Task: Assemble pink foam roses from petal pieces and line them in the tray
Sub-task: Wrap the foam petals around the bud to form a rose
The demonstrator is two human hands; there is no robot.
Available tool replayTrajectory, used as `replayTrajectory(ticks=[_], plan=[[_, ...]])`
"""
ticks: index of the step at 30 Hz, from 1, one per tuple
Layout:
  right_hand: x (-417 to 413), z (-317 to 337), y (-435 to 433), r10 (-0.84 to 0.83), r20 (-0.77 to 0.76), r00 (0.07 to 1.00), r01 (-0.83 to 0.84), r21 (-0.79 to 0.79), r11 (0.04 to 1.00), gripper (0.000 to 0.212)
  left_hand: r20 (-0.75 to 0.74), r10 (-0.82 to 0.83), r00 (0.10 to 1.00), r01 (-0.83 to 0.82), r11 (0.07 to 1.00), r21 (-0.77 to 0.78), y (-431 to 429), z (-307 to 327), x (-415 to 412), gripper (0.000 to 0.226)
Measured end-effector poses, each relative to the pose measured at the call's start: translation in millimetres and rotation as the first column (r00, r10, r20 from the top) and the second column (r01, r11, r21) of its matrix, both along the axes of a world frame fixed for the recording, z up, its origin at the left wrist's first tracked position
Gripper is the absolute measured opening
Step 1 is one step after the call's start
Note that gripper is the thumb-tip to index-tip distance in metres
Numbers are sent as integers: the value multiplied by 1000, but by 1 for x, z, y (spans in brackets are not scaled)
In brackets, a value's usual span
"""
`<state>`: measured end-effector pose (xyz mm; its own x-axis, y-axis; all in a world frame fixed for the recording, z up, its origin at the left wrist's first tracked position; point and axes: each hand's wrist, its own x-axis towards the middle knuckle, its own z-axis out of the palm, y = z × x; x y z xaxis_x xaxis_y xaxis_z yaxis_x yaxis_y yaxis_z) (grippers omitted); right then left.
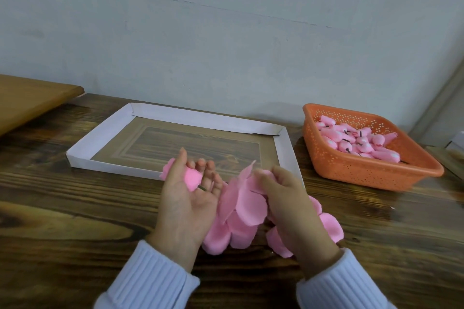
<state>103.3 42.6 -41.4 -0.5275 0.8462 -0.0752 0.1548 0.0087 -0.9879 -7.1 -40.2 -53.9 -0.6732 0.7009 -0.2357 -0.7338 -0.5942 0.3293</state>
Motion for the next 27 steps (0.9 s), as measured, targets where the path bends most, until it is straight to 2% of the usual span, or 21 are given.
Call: replayTrajectory(ticks=[2, 4, 7, 8, 11, 13, 17, 18, 20, 23, 24, 27], plan=[[4, 2, -1, -26, -178, 984, -27, -288, 957, 17, 1, -20, 1000, 20, 1000, 13, 0, 0, 2, 27], [8, 3, 0, -83, -306, 948, -77, -477, 875, 19, -12, -24, 1000, 24, 1000, 5, 0, 1, 4, 30], [15, -1, 1, -99, -385, 918, -161, -588, 793, 17, -42, -6, 999, 5, 1000, -21, 1, 3, 6, 36], [16, -2, 1, -92, -398, 913, -180, -594, 784, 16, -55, 6, 998, -7, 1000, -27, 2, 4, 7, 38], [19, -8, -1, -75, -386, 919, -181, -584, 791, 32, -165, 80, 983, -86, 996, -28, 3, 5, 14, 48], [19, -10, -6, -73, -399, 914, -189, -579, 793, 16, -285, 132, 950, -144, 989, -24, 3, 6, 22, 50], [16, -15, -15, -168, -416, 894, -116, -576, 809, 26, -501, 191, 844, -235, 972, -25, 3, 6, 35, 47], [16, -17, -18, -149, -413, 898, -116, -551, 827, 31, -568, 221, 792, -293, 956, -36, 3, 4, 36, 47], [16, -18, -22, -97, -372, 923, -100, -475, 874, 42, -746, 248, 618, -414, 910, -40, 0, 3, 39, 47], [14, -19, -27, -68, -298, 952, -41, -345, 938, 33, -925, 175, 338, -463, 886, -2, -3, -1, 41, 55], [14, -19, -28, -85, -272, 959, 1, -295, 955, 27, -944, 130, 302, -473, 881, -30, -4, -2, 42, 59], [14, -17, -28, -188, -224, 956, 151, -174, 973, 17, -950, 7, 314, -508, 846, -161, -8, 0, 44, 76]])
